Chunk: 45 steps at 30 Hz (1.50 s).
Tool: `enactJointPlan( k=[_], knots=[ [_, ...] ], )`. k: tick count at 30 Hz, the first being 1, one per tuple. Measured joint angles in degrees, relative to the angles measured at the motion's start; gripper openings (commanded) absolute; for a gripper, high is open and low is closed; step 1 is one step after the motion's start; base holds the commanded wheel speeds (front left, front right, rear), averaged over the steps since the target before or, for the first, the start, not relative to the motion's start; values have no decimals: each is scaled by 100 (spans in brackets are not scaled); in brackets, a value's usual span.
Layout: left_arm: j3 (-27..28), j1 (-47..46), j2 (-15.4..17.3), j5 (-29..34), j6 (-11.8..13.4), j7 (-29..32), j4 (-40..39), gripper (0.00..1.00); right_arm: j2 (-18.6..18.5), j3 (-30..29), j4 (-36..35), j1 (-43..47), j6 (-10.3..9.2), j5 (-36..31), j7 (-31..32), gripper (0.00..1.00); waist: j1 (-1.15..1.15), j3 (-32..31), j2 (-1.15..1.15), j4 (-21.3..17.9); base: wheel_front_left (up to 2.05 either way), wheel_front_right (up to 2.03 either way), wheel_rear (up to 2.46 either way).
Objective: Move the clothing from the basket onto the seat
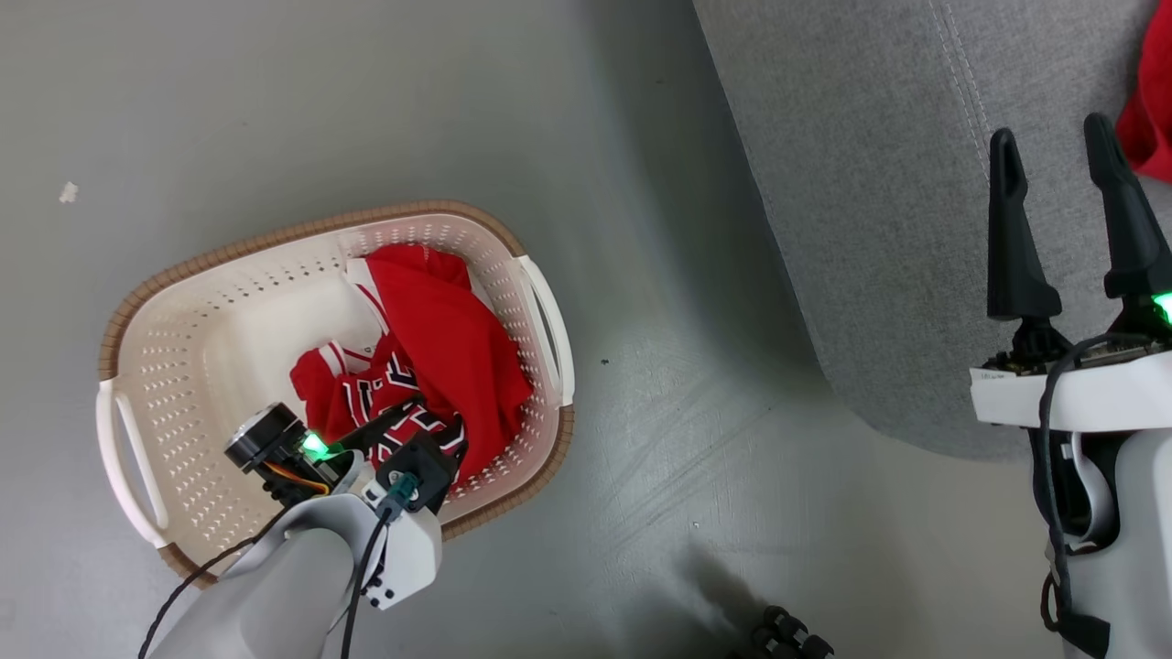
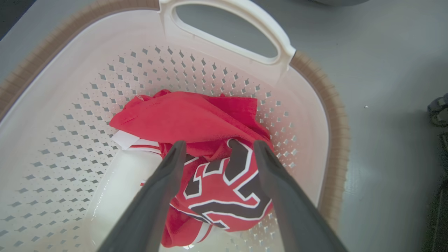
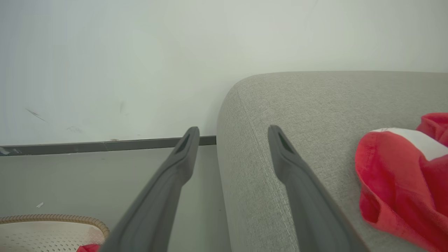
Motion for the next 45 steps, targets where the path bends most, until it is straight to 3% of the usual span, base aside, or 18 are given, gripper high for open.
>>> enactJointPlan(
  k=[20, 44, 45],
  knots=[
    [60, -492, 157, 60, -15, -3, 394, 100, 0, 124, 75, -721, 0, 326, -1, 100, 0, 670, 0, -318, 0, 0, 0],
    [227, -650, 193, -102, 41, 14, 548, 100, -1, 125, 224, -991, 0, 493, -32, 100, 0, 893, 0, -342, 0, 0, 0],
    [235, -650, 193, -108, 41, 57, 582, 91, -1, 131, 225, -994, 0, 495, -32, 100, 0, 906, 0, -346, 0, 0, 0]
  ],
)
